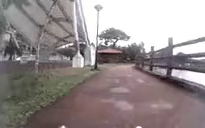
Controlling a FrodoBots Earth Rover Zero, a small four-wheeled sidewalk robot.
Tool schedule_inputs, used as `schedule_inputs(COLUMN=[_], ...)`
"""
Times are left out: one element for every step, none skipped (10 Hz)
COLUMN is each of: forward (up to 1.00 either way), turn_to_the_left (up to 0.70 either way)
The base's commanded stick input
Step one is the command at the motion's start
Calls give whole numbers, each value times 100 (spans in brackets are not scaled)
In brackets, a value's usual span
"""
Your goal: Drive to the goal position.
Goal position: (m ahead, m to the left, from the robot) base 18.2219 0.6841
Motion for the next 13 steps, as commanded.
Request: schedule_inputs(forward=[100,100,100,100,100,100,100,100,100,100,100,100,100], turn_to_the_left=[-30,-30,-30,-30,-30,-30,-30,-30,-30,-30,-30,-30,-30])
